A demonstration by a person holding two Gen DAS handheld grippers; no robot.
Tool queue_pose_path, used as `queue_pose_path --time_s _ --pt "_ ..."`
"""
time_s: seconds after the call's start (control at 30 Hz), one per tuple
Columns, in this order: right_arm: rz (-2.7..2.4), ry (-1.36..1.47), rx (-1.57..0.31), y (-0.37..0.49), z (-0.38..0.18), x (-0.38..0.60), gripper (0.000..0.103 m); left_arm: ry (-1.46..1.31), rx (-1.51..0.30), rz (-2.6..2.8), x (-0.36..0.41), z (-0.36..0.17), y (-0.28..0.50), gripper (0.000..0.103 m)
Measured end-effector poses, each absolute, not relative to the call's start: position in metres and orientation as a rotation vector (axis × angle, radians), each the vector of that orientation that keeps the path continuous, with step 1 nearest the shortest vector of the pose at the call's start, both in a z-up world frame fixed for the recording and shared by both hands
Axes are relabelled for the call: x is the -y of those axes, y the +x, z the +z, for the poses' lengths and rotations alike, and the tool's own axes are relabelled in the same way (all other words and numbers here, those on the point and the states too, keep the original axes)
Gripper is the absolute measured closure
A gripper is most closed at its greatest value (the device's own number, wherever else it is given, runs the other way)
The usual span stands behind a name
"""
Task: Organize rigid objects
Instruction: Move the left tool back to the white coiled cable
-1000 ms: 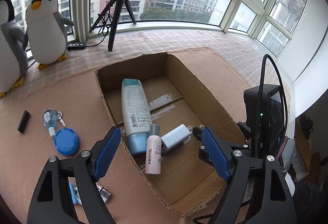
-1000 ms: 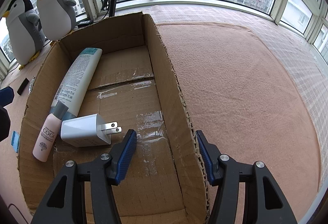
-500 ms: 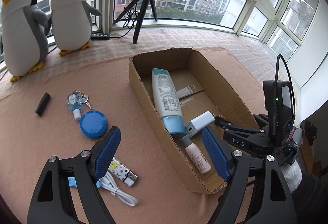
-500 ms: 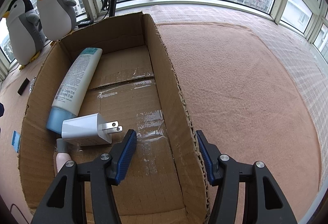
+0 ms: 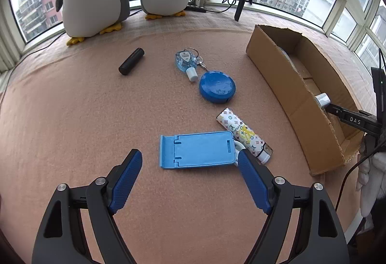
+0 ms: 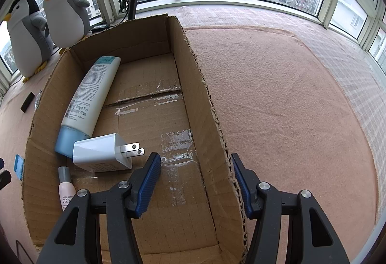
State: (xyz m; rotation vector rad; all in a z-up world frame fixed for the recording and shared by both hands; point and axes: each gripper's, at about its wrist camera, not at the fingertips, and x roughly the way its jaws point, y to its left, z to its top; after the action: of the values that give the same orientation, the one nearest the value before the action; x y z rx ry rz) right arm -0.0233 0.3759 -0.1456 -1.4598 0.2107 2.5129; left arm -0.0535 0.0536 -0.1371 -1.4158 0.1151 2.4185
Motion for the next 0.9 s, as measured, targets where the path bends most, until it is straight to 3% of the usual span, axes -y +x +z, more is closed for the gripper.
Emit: queue_pose_path --time_s 0.5,0.9 --pt "2.512 -1.455 -0.219 -0.022 -0.145 -0.377 0.049 -1.564 0.052 2.271 -0.089 -0.161 -0.033 0.031" --pt "2.513 -1.454 -0.226 -0.022 -0.145 -0.378 0.048 -1.543 -0.139 2.339 -0.109 -0.161 -0.041 0.053"
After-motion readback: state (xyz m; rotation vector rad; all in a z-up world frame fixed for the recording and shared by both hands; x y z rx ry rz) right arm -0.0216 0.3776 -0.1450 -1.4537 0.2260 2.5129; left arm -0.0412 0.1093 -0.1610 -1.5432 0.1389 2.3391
